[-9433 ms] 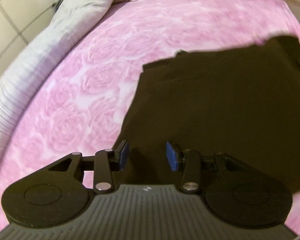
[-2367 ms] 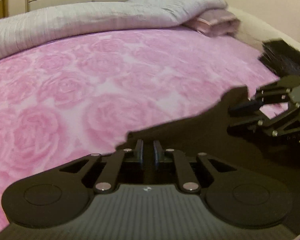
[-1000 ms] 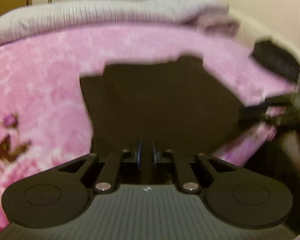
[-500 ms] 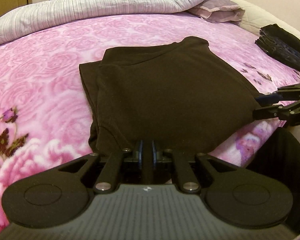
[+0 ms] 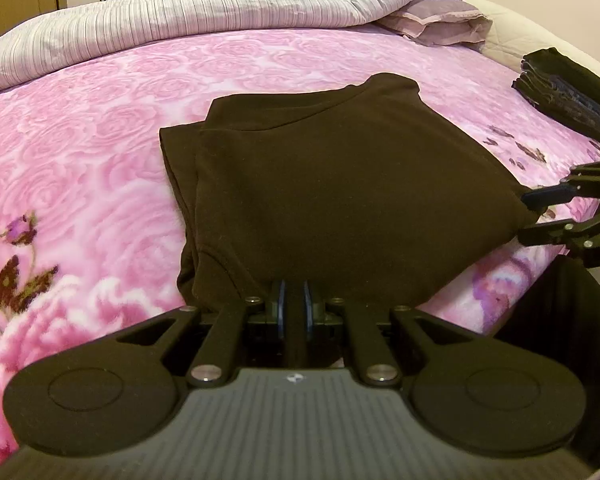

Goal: Fold clothes

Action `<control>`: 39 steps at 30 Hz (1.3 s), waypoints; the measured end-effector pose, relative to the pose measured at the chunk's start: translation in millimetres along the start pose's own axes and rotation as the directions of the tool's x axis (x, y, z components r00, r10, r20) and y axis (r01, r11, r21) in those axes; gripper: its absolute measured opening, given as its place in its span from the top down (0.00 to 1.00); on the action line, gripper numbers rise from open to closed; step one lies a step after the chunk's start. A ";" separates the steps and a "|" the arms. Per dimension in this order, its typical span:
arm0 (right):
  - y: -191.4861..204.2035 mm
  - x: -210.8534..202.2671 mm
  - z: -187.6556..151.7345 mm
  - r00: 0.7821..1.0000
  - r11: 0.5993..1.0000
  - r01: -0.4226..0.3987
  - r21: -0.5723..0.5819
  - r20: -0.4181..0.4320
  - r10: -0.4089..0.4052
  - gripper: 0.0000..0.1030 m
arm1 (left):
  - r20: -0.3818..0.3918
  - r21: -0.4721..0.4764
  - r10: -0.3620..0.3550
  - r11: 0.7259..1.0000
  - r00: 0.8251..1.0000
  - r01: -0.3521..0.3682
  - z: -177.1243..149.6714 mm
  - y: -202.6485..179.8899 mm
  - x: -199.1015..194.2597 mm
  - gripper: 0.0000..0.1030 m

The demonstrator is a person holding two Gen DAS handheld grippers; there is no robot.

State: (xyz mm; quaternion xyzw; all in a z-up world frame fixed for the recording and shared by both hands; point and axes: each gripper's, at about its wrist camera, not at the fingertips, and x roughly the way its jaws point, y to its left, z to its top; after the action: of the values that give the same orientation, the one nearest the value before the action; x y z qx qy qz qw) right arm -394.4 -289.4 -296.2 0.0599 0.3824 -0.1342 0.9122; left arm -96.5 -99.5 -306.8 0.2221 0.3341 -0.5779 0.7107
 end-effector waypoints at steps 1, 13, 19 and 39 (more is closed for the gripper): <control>1.5 -2.4 -0.1 1.000 1.000 0.011 -0.013 0.002 -0.011 0.47 | 0.000 0.001 0.001 1.000 1.000 -0.001 0.0 -0.3 0.0 0.92; 70.3 12.1 -28.4 0.983 0.729 0.175 -0.662 0.078 -0.166 0.38 | 0.123 0.457 0.101 0.877 0.987 -0.147 -19.5 -57.3 -29.2 0.51; 78.4 47.9 -37.3 0.960 0.525 0.271 -0.807 0.185 -0.212 0.38 | 0.165 0.657 0.140 0.723 0.976 -0.215 -33.7 -91.5 -14.5 0.46; 82.4 45.6 -37.5 0.934 0.467 0.351 -0.811 0.268 -0.237 0.48 | 0.175 0.785 0.238 0.551 0.955 -0.281 -8.2 -84.3 42.2 0.86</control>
State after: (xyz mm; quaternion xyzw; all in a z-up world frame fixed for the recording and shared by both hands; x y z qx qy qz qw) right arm -365.4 -211.6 -354.5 -0.4664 0.3488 -0.0893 0.8080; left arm -175.4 -141.8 -337.4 0.5509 -0.0157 -0.5596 0.6190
